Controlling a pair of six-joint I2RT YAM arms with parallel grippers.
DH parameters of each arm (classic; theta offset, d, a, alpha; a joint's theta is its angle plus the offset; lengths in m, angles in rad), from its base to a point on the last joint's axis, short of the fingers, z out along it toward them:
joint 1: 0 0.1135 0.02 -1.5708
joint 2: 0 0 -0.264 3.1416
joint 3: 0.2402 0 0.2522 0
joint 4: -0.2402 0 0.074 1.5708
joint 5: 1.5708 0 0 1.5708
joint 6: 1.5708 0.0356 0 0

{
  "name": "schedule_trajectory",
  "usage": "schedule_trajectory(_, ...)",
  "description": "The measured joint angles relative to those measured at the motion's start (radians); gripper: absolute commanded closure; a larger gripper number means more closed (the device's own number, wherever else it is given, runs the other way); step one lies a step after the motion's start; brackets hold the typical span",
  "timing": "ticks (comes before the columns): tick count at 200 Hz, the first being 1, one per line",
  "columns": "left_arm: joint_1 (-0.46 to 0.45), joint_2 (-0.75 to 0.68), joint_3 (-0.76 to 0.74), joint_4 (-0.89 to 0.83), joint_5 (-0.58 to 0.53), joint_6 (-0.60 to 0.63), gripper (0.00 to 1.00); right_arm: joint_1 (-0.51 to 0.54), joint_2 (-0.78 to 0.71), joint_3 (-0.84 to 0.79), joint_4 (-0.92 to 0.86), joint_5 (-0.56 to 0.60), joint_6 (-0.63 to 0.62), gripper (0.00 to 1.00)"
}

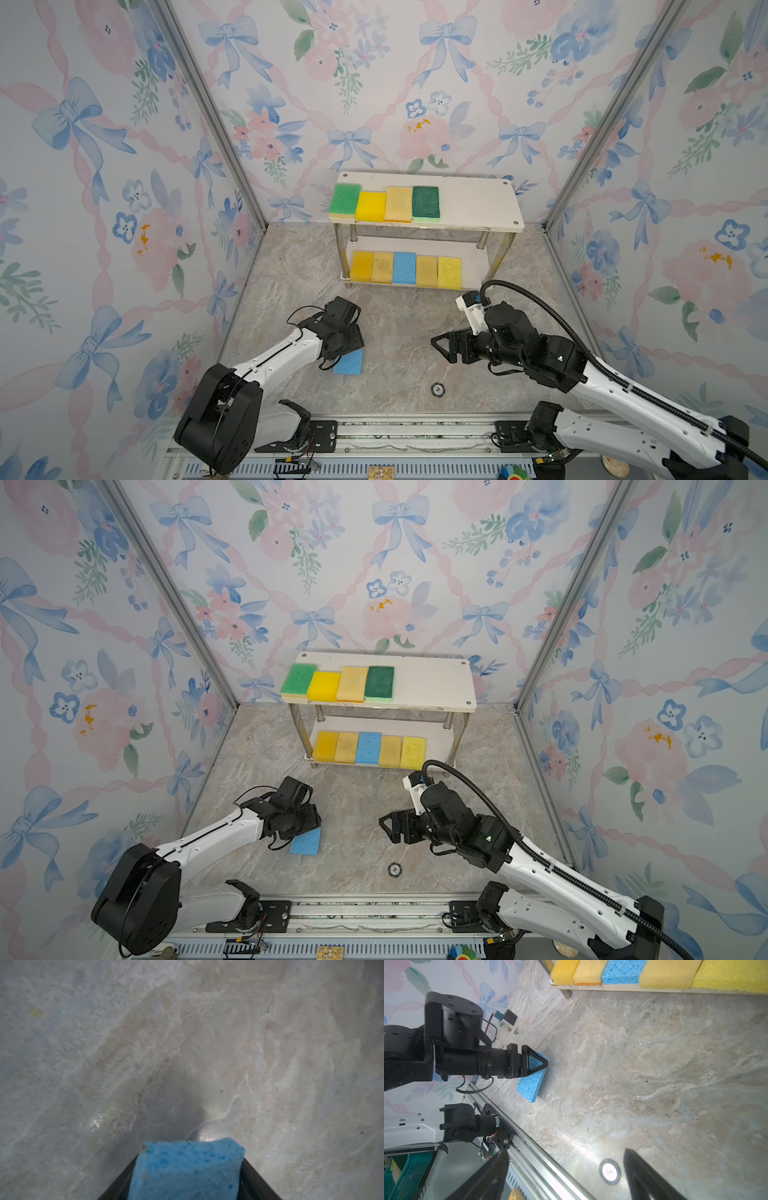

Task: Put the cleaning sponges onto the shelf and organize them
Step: 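Grasp the blue sponge with the left gripper and lift it, then carry the blue sponge toward the right gripper while the right gripper reaches for it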

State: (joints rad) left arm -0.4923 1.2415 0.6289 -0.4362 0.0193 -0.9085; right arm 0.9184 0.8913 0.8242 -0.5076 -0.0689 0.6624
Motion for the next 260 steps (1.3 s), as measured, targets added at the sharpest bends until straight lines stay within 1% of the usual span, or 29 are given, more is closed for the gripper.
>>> schedule_trajectory(23, -0.061, -0.038, 0.003, 0.095, 0.058, -0.112, 0.33, 0.0, -0.001, 0.0, -0.006, 0.004, -0.001, 0.1)
schedule_trajectory(45, -0.132, -0.065, 0.001, 0.223, 0.099, -0.244, 0.33, 0.0, -0.01, 0.0, -0.006, 0.003, 0.0, 0.1)
schedule_trajectory(76, -0.225, -0.093, -0.005, 0.369, 0.109, -0.408, 0.33, 0.0, -0.026, 0.0, -0.005, -0.002, 0.005, 0.12)
schedule_trajectory(108, -0.29, -0.114, -0.005, 0.462, 0.108, -0.509, 0.33, 0.002, -0.009, 0.001, -0.001, -0.017, 0.011, 0.16)
schedule_trajectory(168, -0.386, -0.12, -0.001, 0.499, 0.073, -0.576, 0.33, 0.022, 0.1, 0.03, 0.057, -0.055, 0.015, 0.21)
schedule_trajectory(224, -0.404, -0.146, 0.016, 0.503, 0.049, -0.59, 0.33, 0.039, 0.16, 0.064, 0.09, -0.068, 0.016, 0.27)
schedule_trajectory(260, -0.418, -0.145, 0.065, 0.513, 0.048, -0.593, 0.33, 0.041, 0.191, 0.092, 0.102, -0.081, 0.011, 0.35)
